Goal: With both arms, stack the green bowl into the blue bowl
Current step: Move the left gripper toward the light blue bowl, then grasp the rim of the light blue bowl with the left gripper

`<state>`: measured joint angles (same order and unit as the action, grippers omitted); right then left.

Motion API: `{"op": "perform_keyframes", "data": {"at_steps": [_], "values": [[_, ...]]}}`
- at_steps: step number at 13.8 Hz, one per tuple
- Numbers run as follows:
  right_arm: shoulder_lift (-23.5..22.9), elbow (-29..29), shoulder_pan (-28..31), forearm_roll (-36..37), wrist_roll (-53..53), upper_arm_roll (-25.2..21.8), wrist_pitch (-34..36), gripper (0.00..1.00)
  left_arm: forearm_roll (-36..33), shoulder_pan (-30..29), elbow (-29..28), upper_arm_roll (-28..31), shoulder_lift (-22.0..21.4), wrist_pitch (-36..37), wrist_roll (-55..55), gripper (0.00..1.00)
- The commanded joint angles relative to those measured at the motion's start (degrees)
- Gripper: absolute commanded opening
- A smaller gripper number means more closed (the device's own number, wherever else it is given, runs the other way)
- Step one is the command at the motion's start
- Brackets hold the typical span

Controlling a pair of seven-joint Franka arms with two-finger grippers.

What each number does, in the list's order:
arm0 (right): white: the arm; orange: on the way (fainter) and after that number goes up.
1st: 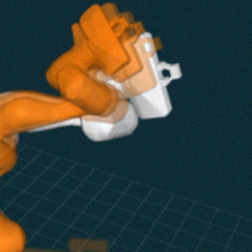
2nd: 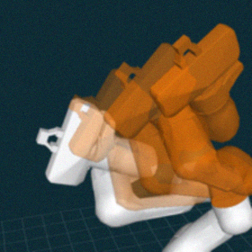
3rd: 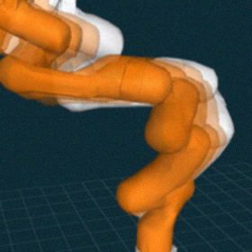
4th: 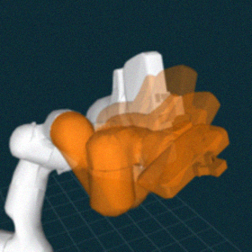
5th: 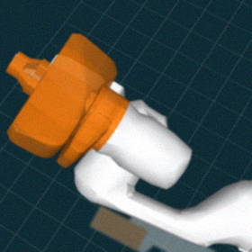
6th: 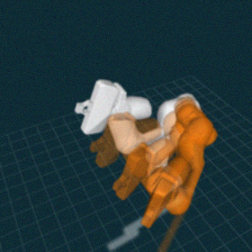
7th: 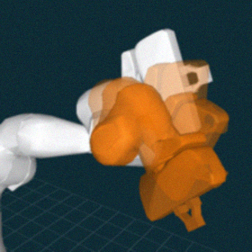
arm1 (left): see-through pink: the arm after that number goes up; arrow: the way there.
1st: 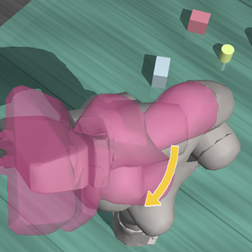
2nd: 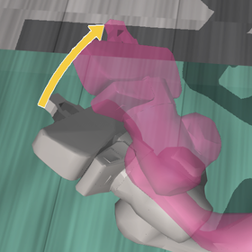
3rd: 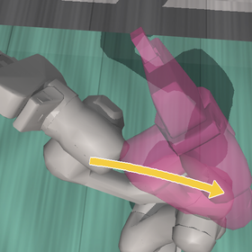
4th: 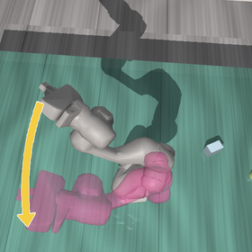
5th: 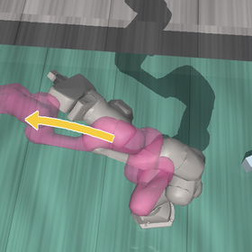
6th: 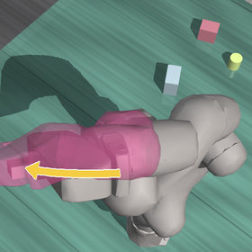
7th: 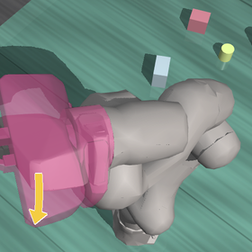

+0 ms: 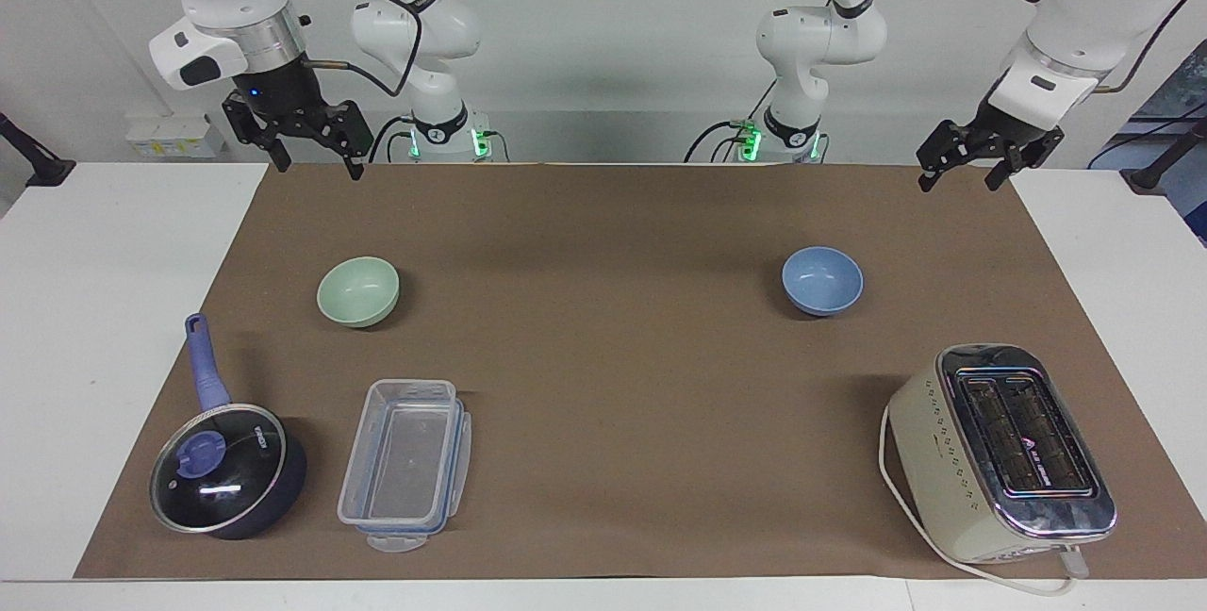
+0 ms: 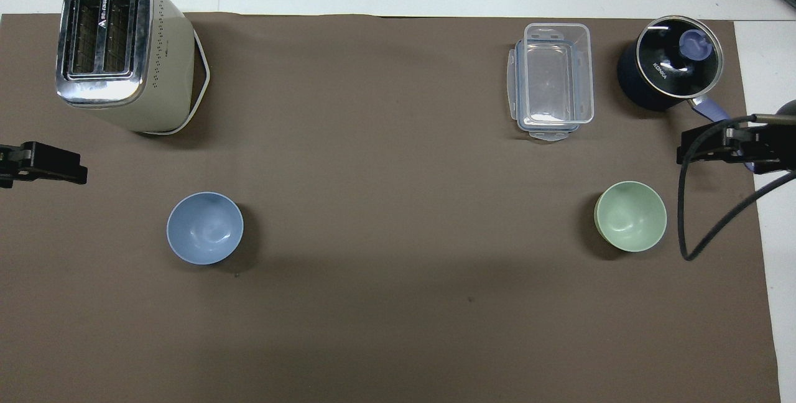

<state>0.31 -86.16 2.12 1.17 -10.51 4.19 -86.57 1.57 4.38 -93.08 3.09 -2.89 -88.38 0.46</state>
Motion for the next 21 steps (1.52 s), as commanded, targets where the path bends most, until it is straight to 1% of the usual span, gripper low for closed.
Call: {"op": "perform_keyframes", "data": {"at_steps": [1,3,5,7,10,13,15,17,19,21], "values": [[-0.04,0.12,0.78,-0.82,1.72,0.38,0.0,1.0,-1.04,-0.43,0.18,-0.36,-0.54,1.72,-0.37,1.0],[-0.04,0.12,0.78,-0.82,1.64,0.38,0.0,1.0,-1.04,-0.51,-1.04,-0.27,-1.15,1.55,-0.37,1.0],[-0.04,0.12,0.78,-0.82,1.72,0.38,0.0,1.0,-1.04,-0.86,-5.25,-0.27,-2.64,0.32,-0.46,1.0],[-0.04,0.12,0.78,-0.82,1.72,0.38,0.0,1.0,-0.96,-2.09,-9.29,-0.27,-2.91,-3.26,-2.03,1.0],[-0.04,0.12,0.78,-0.82,1.64,0.38,0.0,1.0,-0.61,-2.36,-18.24,-0.27,-4.75,-12.48,-3.71,1.0],[-0.04,0.12,0.78,-0.82,1.72,0.38,0.0,1.0,0.01,-2.01,-26.34,-0.36,-5.2,-20.76,-3.71,1.0],[-0.04,0.12,0.78,-0.82,1.64,0.38,0.0,1.0,1.93,-1.66,-31.0,-0.36,-5.2,-26.11,-3.71,1.0],[-0.04,0.12,0.78,-0.82,1.55,0.38,0.0,1.0,2.47,-1.22,-35.48,-0.54,-4.41,-32.52,-3.71,1.0],[-0.04,0.12,0.78,-0.82,1.46,0.29,0.0,1.0,4.83,0.71,-40.14,-0.45,-2.83,-39.2,-3.71,1.0],[-0.04,0.12,0.78,-0.82,1.37,0.29,0.0,1.0,5.37,2.46,-44.28,-0.45,-2.13,-44.75,-3.71,1.0]]}}
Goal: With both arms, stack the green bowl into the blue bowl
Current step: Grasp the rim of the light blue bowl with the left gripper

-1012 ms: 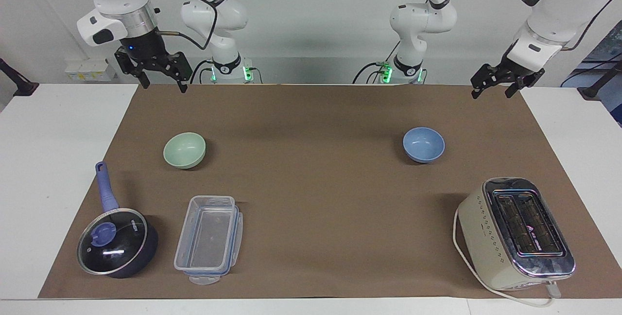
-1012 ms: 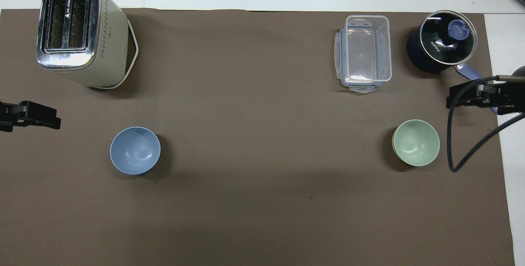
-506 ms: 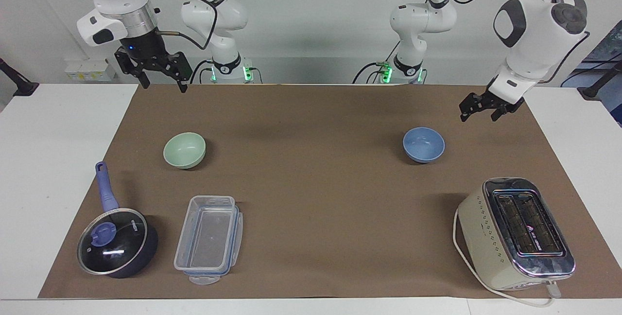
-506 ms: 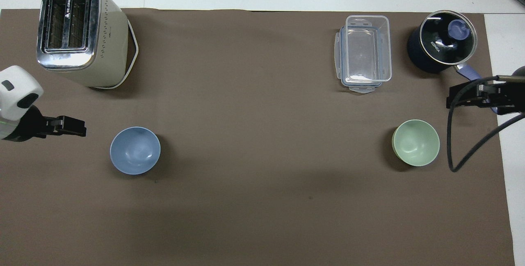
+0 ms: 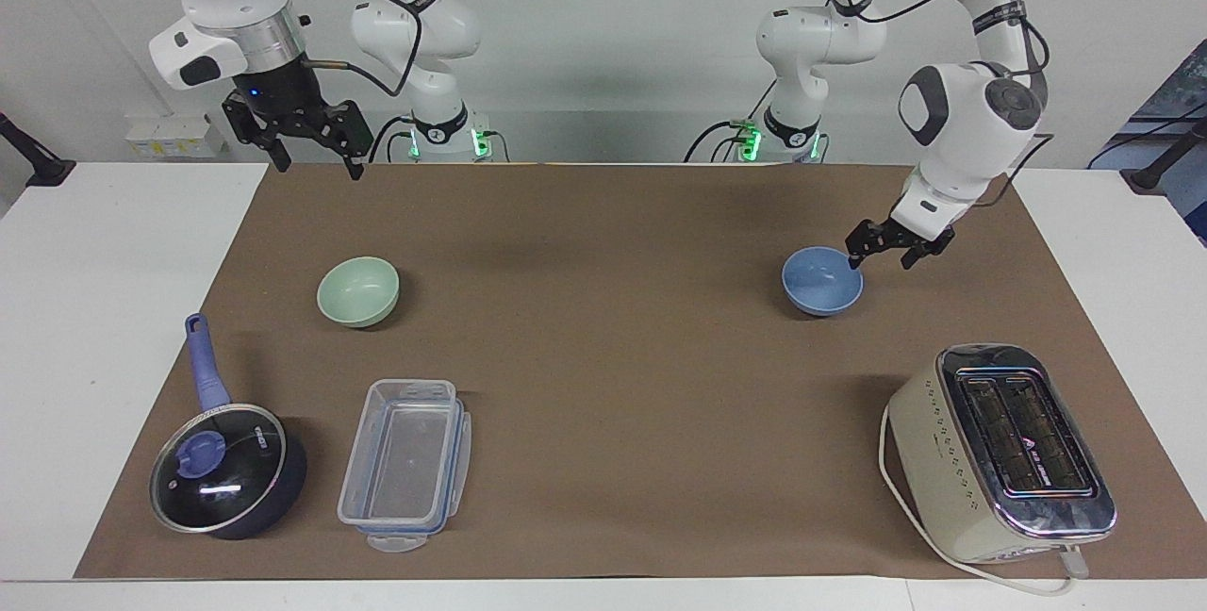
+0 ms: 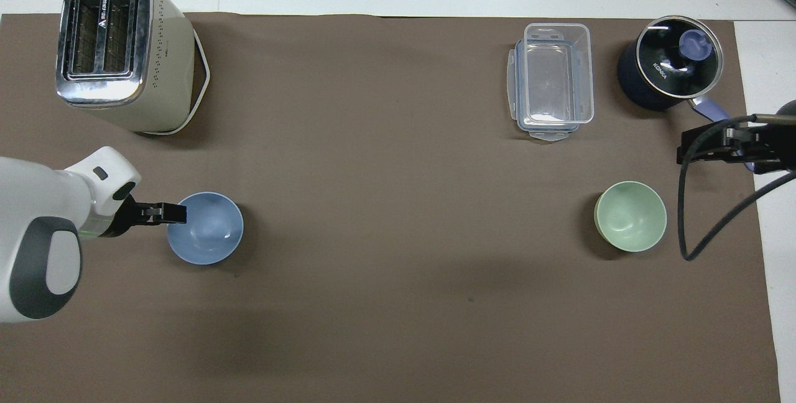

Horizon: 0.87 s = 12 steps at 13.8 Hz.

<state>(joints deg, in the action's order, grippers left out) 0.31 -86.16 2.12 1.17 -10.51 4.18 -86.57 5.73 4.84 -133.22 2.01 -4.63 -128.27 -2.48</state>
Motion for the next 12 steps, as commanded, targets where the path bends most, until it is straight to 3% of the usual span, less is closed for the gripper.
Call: {"op": "perform_keyframes", "data": {"at_steps": [1,2,3,7,12], "values": [[-0.04,0.12,0.78,-0.82,1.37,0.31,0.0,1.0,1.65,2.36,-5.72,0.63,-0.12,-6.8,-0.78,0.77],[-0.04,0.12,0.78,-0.82,1.37,0.31,0.0,1.0,1.74,2.28,-6.17,0.63,-0.2,-7.16,-0.69,0.33],[-0.04,0.12,0.78,-0.82,1.37,0.31,0.0,1.0,1.74,2.28,-6.17,0.63,-0.2,-6.91,-0.69,0.0],[-0.04,0.12,0.78,-0.82,1.37,0.31,0.0,1.0,1.74,1.49,-4.25,0.72,0.15,-5.77,-0.86,0.0],[-0.04,0.12,0.78,-0.82,1.46,0.22,0.0,1.0,4.27,1.57,3.13,0.63,-0.73,4.68,-0.95,0.0]]}}
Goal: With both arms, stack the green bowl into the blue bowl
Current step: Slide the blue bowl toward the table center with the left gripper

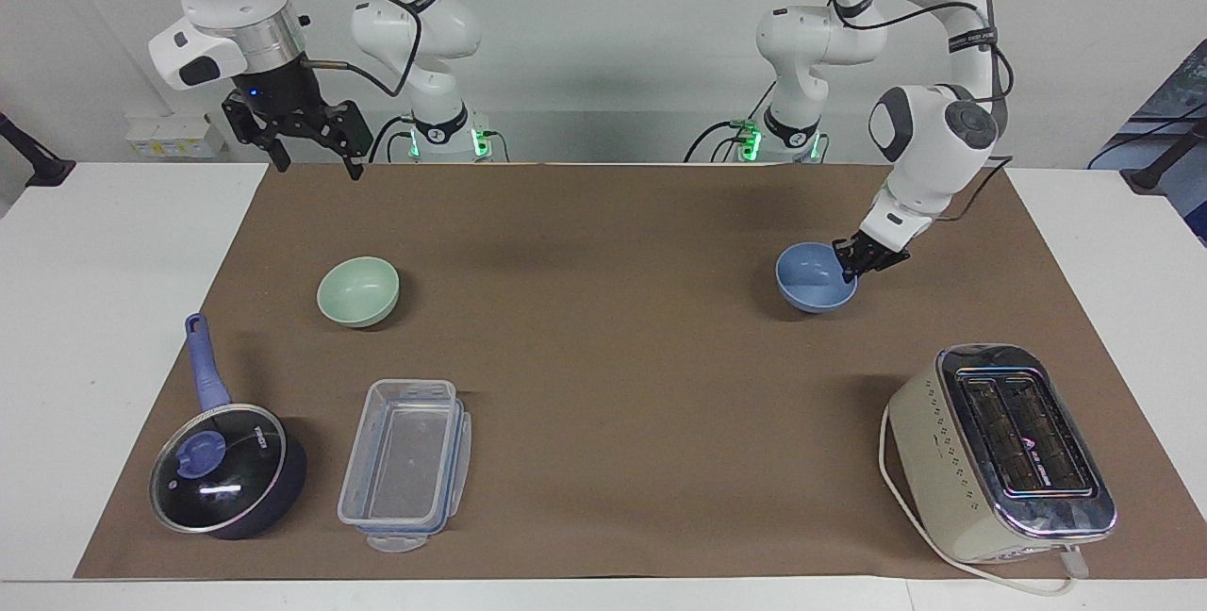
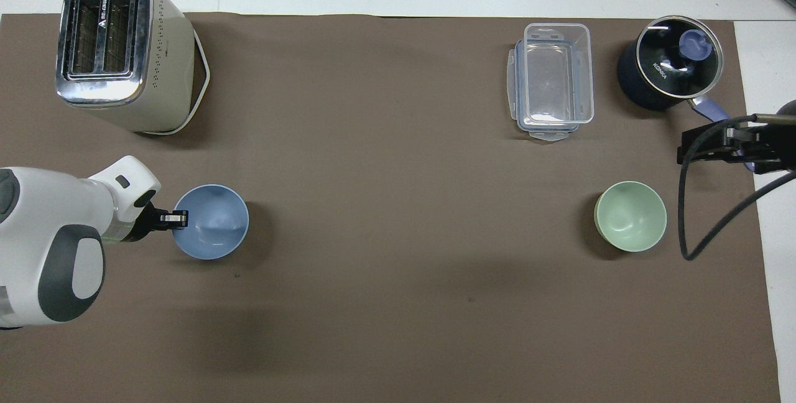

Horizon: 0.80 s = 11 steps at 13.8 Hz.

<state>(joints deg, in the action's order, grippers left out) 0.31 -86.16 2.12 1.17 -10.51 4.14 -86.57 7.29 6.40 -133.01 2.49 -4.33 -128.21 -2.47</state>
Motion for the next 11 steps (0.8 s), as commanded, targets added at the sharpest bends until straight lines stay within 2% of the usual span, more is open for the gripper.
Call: {"op": "perform_keyframes", "data": {"at_steps": [1,3,6,11], "values": [[-0.04,0.12,0.78,-0.82,1.63,0.26,0.0,1.0,4.73,0.45,3.19,-0.03,-1.2,4.98,-0.96,0.0],[-0.04,0.12,0.86,-0.82,1.64,0.17,-0.27,1.0,7.99,2.46,3.28,-0.73,-1.38,4.46,-0.96,0.0],[-0.04,0.03,0.95,-0.82,1.72,0.08,-0.62,1.0,11.25,9.31,3.02,-0.56,-1.38,3.84,0.18,0.0],[0.39,-1.11,1.83,-0.73,1.81,-0.01,-1.23,1.0,11.43,21.44,0.39,-0.47,0.29,-4.41,12.82,0.0]]}}
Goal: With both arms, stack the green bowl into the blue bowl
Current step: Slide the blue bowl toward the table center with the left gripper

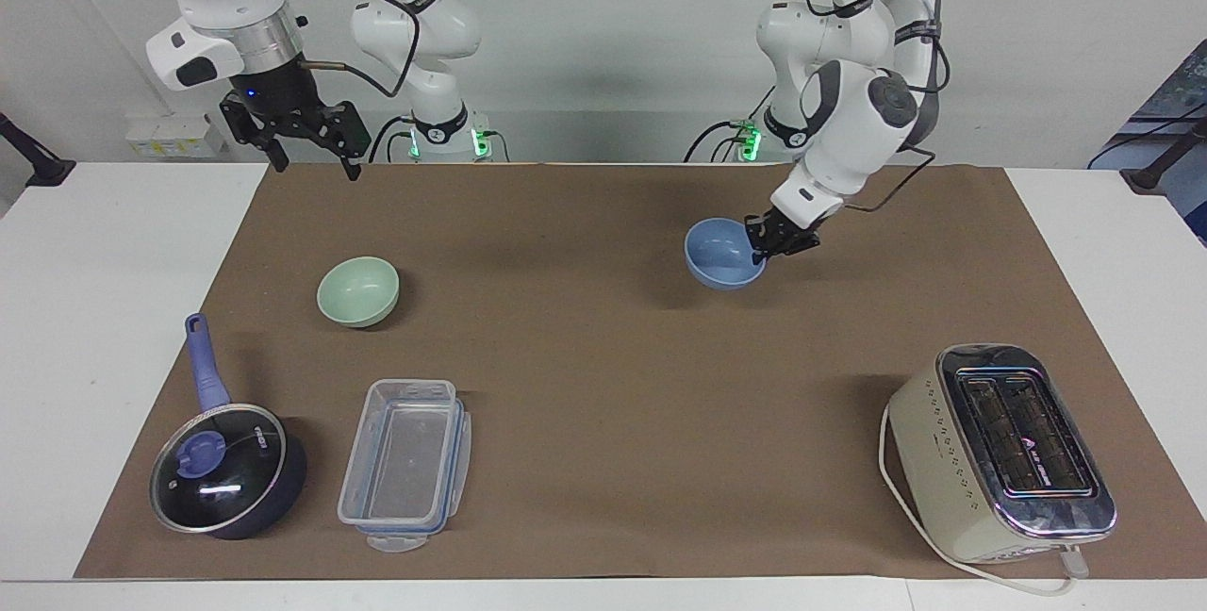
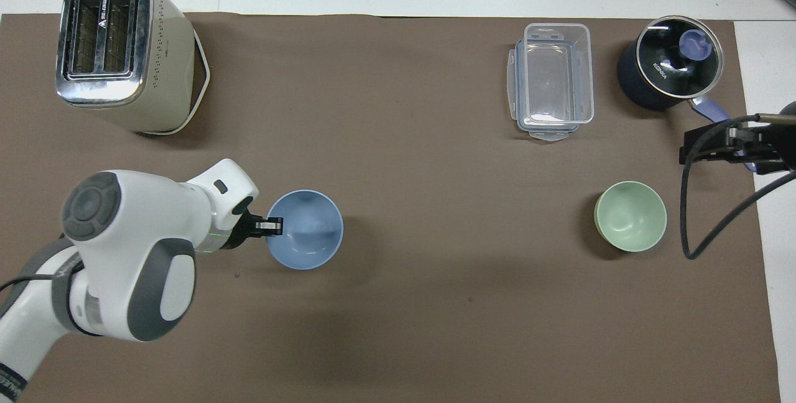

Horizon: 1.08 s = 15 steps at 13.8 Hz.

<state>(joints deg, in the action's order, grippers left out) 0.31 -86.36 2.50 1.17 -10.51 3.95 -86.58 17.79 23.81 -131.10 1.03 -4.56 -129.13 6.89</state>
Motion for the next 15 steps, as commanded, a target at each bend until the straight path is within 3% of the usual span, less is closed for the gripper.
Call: {"op": "perform_keyframes", "data": {"at_steps": [1,6,8,9,10,15], "values": [[0.4,-1.18,1.46,-0.82,1.81,0.18,-2.27,1.0,0.93,6.57,-1.87,1.0,1.3,-4.8,5.66,0.0],[1.63,-5.04,2.42,-0.82,2.33,0.18,-6.06,1.0,0.93,16.6,-2.4,1.0,7.01,-14.38,16.73,0.0],[1.54,-7.76,3.3,-0.82,4.7,0.18,-9.38,1.0,0.93,18.63,-2.31,1.0,7.37,-14.92,18.51,0.0],[1.37,-10.21,3.91,-0.82,6.19,0.18,-12.62,1.0,0.85,18.9,-2.23,1.08,7.37,-14.84,18.25,0.31],[1.19,-12.24,4.35,-0.82,7.77,0.18,-14.91,1.0,0.85,18.82,-1.7,1.17,7.54,-14.75,17.99,0.99],[-0.56,-22.96,8.74,-0.82,14.28,0.09,-26.16,1.0,-0.99,12.07,4.52,1.52,7.8,-7.92,17.55,1.0]]}}
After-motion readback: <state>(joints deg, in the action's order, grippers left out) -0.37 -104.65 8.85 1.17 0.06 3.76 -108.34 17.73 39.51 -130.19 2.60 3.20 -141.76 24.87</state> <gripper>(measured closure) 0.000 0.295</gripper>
